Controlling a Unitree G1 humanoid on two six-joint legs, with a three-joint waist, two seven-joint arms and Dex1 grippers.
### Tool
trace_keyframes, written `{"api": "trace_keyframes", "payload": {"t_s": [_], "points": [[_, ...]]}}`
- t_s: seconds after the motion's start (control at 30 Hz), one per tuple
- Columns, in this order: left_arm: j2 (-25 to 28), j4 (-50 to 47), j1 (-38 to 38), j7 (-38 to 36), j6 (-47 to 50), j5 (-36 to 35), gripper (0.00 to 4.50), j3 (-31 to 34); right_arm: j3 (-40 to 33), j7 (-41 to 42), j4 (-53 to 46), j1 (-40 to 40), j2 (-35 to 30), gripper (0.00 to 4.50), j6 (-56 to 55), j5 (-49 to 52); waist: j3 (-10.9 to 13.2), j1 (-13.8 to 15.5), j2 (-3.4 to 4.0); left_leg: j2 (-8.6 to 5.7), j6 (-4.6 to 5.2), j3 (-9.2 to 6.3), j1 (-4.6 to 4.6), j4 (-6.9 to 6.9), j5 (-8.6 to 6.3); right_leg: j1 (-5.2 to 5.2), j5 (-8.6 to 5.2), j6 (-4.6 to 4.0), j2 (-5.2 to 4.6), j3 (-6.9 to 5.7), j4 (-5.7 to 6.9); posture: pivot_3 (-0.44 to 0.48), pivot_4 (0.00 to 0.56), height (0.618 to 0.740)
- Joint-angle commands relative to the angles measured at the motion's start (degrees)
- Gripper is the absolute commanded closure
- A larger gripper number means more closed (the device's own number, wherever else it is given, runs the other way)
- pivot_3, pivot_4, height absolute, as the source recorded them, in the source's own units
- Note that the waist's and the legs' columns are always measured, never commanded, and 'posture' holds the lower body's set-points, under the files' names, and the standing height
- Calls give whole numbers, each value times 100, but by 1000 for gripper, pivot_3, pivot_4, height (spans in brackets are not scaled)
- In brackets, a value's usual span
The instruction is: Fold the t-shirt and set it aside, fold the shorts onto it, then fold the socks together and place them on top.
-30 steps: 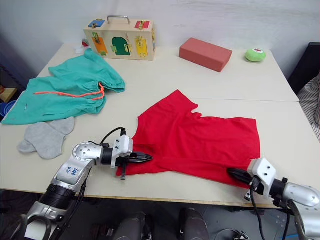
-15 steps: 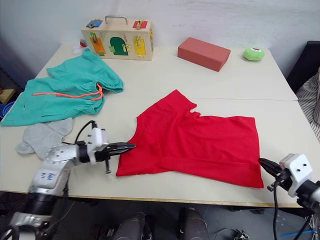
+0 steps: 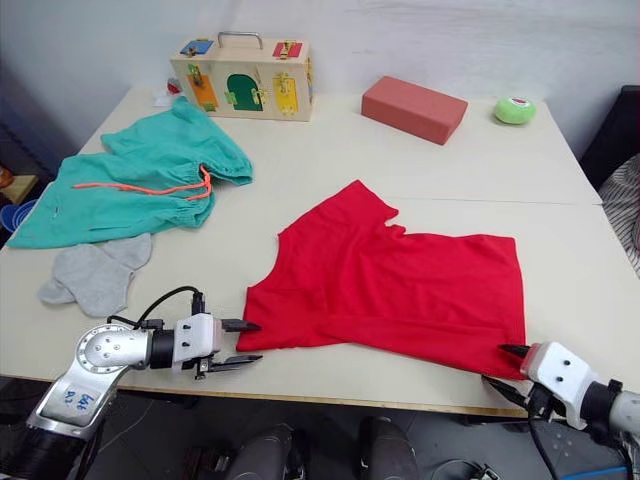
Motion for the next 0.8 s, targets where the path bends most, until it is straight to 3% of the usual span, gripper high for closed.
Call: {"api": "trace_keyframes", "payload": {"t_s": [0.03, 0.23, 0.3, 0.5, 0.8], "points": [[151, 244, -25, 143, 155, 354, 2388, -125, 136, -38, 265, -33, -137, 2098, 1, -250, -8, 1, 0, 0, 5, 0, 2, 0, -2, 2, 0, 0, 0, 0, 0, 0, 150, 740], [195, 666, -369, 198, 264, 445, 4050, -262, 248, -77, 676, -307, -215, 4094, -188, -279, -22, 1, -6, 1, 23, 0, 24, 0, -9, 21, 7, -1, -1, 4, 0, 0, 150, 740], [237, 736, -406, 159, 204, 425, 4487, -281, 257, -29, 773, -368, -231, 4500, -230, -240, -24, 1, -2, 1, 21, 0, 30, -1, -11, 24, 7, -1, -2, 7, 0, 0, 150, 740], [640, 801, -203, -239, -192, 185, 4487, -137, 167, 415, 821, -312, -336, 4500, -420, 106, -27, -18, 4, 5, 20, 2, 33, -10, -9, 20, 3, -8, -1, 5, 4, 0, 150, 740], [1102, -91, 890, -386, -283, -358, 4487, 379, 86, 584, 729, 8, -441, 4500, -505, 170, -27, -130, 7, 18, -15, 4, 43, -36, -12, 16, -24, -32, 6, -6, 9, 0, 150, 740]]}}
